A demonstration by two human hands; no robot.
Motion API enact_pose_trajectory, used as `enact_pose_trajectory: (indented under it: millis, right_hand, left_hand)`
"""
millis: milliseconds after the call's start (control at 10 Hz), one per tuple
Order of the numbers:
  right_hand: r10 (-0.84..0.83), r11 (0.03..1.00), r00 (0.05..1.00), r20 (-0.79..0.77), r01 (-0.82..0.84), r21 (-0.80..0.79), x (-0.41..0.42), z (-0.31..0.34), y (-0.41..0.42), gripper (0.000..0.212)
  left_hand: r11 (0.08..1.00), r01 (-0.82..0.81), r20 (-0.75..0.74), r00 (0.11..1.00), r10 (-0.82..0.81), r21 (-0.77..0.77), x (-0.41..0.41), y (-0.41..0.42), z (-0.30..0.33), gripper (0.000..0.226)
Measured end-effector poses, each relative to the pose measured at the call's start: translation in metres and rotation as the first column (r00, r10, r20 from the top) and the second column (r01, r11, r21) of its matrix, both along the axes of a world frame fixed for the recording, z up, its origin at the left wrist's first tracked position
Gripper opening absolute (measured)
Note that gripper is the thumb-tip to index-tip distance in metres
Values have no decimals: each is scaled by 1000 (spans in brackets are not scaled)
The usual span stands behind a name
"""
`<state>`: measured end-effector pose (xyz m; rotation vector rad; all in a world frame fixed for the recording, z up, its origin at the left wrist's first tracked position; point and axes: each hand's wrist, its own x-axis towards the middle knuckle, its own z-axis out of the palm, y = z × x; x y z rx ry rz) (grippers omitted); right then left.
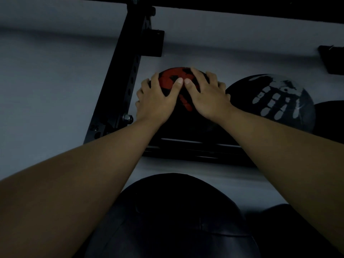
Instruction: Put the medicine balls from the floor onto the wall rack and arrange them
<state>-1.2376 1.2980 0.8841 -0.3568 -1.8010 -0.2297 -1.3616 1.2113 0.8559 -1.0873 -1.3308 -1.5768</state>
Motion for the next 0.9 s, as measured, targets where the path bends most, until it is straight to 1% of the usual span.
enact_pose_trajectory:
  millis: [300,500,600,800,900]
  right_hand:
    - [37,999,999,8,-37,2,10,1,0,66]
    - [26,1000,999,36,-26,8,21,-1,-2,65]
    - [30,1000,998,49,-30,2,29,-3,-4,65]
    - [103,995,991,85,-103,-1,58,-15,-6,62]
    - [161,987,982,98,-162,3,86,-19,-3,57]
  left_hand:
    - [993,-53,-5,999,52,-109,3,-12,7,86]
    - [987,-111,-59,993,104,-119,14,-15,8,78]
    - [982,-133,-54,990,127,-135,23,-18,8,78]
    - [963,-213,-88,976,201,-168,50,-22,1,79]
    - [954,-219,-74,975,208,-203,76,-23,-4,77]
